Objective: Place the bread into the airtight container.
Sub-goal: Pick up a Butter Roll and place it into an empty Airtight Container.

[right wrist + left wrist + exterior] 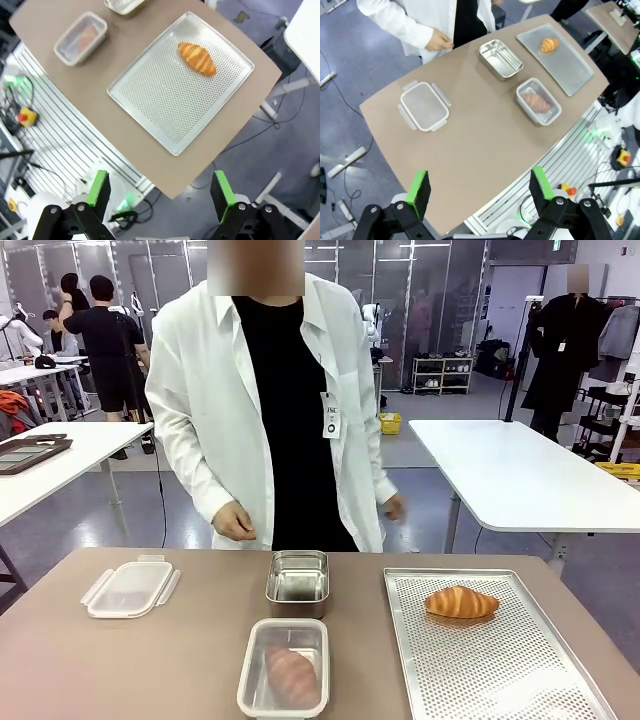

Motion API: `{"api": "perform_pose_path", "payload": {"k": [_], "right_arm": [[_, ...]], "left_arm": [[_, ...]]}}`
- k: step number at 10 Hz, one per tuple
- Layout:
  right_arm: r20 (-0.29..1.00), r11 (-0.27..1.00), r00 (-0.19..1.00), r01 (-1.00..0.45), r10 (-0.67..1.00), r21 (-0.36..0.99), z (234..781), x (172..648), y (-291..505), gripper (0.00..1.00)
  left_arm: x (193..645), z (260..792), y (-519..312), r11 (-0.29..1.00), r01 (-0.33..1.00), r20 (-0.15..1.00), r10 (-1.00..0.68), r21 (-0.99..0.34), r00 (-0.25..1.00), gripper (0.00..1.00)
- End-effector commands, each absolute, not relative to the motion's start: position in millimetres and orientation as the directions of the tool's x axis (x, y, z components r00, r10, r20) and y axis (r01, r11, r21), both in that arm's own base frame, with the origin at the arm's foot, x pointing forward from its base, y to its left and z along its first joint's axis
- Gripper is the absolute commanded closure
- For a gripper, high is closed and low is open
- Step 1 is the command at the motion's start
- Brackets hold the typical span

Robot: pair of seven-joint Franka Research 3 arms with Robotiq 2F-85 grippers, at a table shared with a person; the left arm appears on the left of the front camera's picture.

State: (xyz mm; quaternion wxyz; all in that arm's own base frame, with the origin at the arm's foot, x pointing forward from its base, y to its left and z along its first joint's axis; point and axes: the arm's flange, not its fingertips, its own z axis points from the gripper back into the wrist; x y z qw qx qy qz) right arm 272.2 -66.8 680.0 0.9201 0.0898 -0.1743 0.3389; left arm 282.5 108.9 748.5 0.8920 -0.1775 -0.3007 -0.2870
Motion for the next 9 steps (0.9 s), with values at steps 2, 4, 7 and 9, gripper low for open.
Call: {"api": "perform_pose_path", "payload": {"k": [2,4,7,9], "right_arm": [[0.272,0.595,0.557,-0.800,0.785,-0.075,663,314,-37,0.00],[0.213,0.449,0.422,-0.888,0.881,-0.096,634,353,-8,0.00],[0.118,0.359,0.348,-0.929,0.930,-0.094,573,397,29,0.00],[0.113,0.251,0.239,-0.962,0.965,-0.108,540,424,38,0.00]], "left_arm": [[281,750,108,0.760,0.636,0.645,-0.420,-0.136,0.639,0.00],[281,750,108,0.760,0.636,0.645,-0.420,-0.136,0.639,0.00],[281,750,108,0.760,0.636,0.645,-0.420,-0.136,0.639,0.00],[281,750,108,0.760,0.636,0.645,-0.420,-0.136,0.639,0.00]]}}
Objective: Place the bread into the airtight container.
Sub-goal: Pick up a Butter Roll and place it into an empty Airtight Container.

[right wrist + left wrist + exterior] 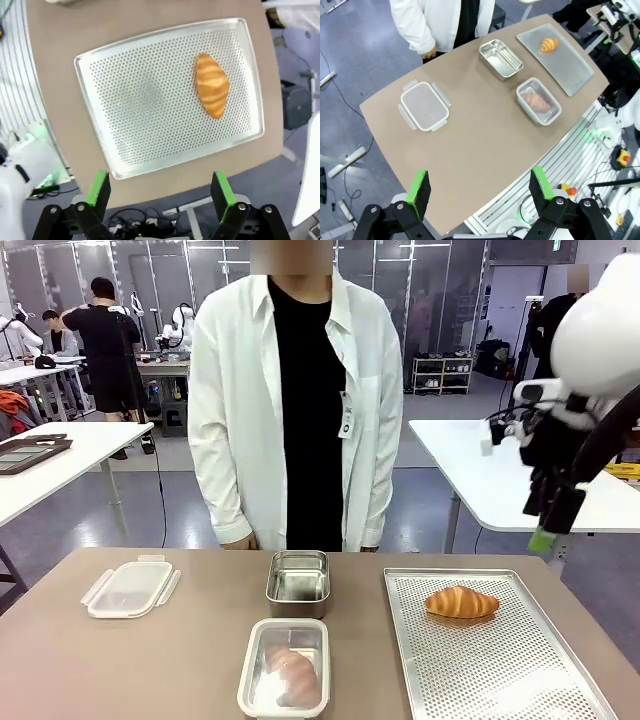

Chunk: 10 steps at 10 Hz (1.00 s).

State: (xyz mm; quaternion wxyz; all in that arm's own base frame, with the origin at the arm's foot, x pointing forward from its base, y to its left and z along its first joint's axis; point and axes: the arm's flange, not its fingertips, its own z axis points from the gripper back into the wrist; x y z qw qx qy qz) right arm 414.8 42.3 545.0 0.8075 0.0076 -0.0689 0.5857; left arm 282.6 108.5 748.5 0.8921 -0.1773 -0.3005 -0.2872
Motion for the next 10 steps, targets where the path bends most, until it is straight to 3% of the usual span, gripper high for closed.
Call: {"api": "perform_pose_path", "payload": {"k": [1,4,10], "right_arm": [[0.131,0.182,0.164,-0.973,0.978,-0.143,523,434,40,0.00],[0.105,0.096,0.082,-0.987,0.991,-0.128,485,445,54,0.00],[0.098,0.125,0.114,-0.985,0.989,-0.119,492,446,52,0.00]], "left_arm": [[281,750,108,0.760,0.636,0.645,-0.420,-0.136,0.639,0.00],[281,750,108,0.760,0.636,0.645,-0.420,-0.136,0.639,0.00],[281,750,108,0.760,0.636,0.645,-0.420,-0.136,0.639,0.00]]}}
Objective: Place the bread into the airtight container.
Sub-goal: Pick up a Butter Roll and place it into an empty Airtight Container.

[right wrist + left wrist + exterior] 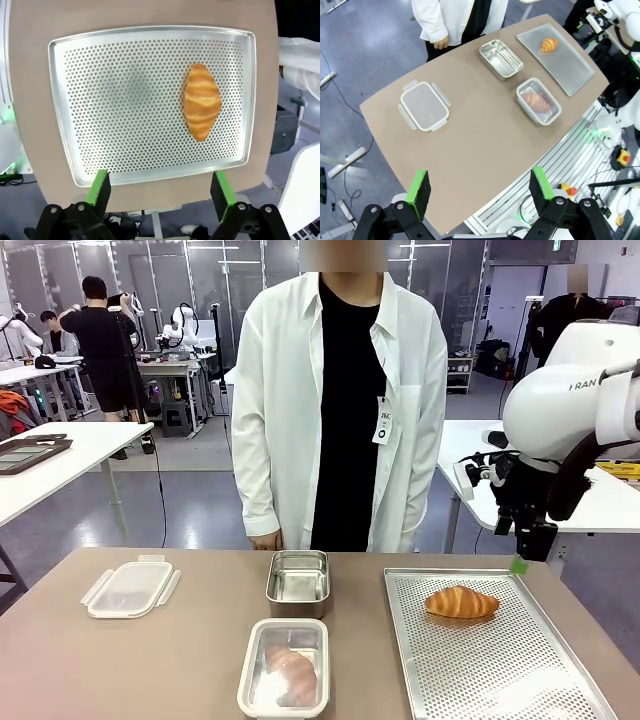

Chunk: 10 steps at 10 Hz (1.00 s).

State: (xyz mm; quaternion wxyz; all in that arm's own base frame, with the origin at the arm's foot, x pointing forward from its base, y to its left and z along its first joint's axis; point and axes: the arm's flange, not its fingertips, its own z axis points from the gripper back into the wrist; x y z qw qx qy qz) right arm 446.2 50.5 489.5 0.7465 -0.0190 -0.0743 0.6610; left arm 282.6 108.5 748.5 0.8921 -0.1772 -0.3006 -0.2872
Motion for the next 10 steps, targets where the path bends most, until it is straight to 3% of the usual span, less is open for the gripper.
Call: {"api": "perform_pose_path", "payload": {"k": [1,3,5,10], "right_arm": [[0.086,0.124,0.114,-0.984,0.990,-0.126,489,446,51,0.00],[0.123,0.015,0.006,-0.998,0.992,-0.068,458,464,58,0.00],[0.131,-0.012,-0.020,-0.998,0.991,-0.060,440,476,57,0.00],[0.115,0.032,0.019,-0.994,0.993,-0.109,389,516,74,0.00]], "left_arm": [[281,750,108,0.760,0.636,0.645,-0.420,-0.136,0.639,0.00],[281,750,108,0.760,0.636,0.645,-0.420,-0.136,0.639,0.00],[281,750,108,0.760,0.636,0.645,-0.420,-0.136,0.639,0.00],[281,750,108,0.760,0.636,0.645,-0.420,-0.136,0.639,0.00]]}}
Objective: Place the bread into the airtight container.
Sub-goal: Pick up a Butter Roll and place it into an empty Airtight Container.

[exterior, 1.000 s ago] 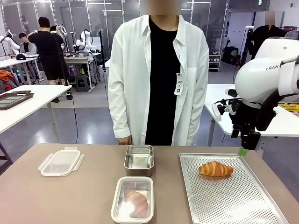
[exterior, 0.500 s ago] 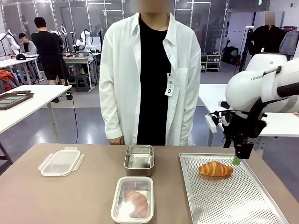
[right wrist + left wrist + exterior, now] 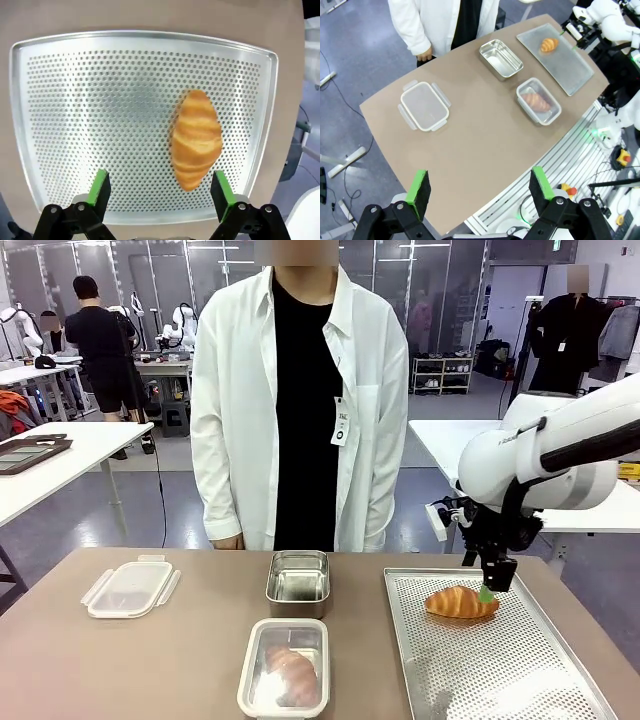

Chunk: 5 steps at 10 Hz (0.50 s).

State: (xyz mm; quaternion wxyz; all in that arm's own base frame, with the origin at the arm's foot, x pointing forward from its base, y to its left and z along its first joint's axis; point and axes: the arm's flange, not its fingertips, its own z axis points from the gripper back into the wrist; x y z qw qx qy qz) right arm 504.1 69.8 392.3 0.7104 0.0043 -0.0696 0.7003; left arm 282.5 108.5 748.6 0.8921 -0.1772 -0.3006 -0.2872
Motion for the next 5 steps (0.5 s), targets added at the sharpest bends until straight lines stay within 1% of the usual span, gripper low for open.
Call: {"api": "perform_pose_path", "payload": {"k": [1,2,3,5], "right_arm": [[0.099,0.058,0.046,-0.992,0.994,-0.117,381,525,77,0.00],[0.099,0.087,0.075,-0.988,0.992,-0.125,373,534,78,0.00],[0.101,0.090,0.079,-0.990,0.992,-0.111,366,541,78,0.00],[0.078,0.137,0.131,-0.987,0.988,-0.086,353,551,76,0.00]], "left_arm": [[281,750,108,0.760,0.636,0.645,-0.420,-0.136,0.639,0.00],[281,750,108,0.760,0.636,0.645,-0.420,-0.136,0.639,0.00],[281,750,108,0.760,0.636,0.645,-0.420,-0.136,0.639,0.00],[281,750,108,0.760,0.636,0.645,-0.420,-0.136,0.639,0.00]]}}
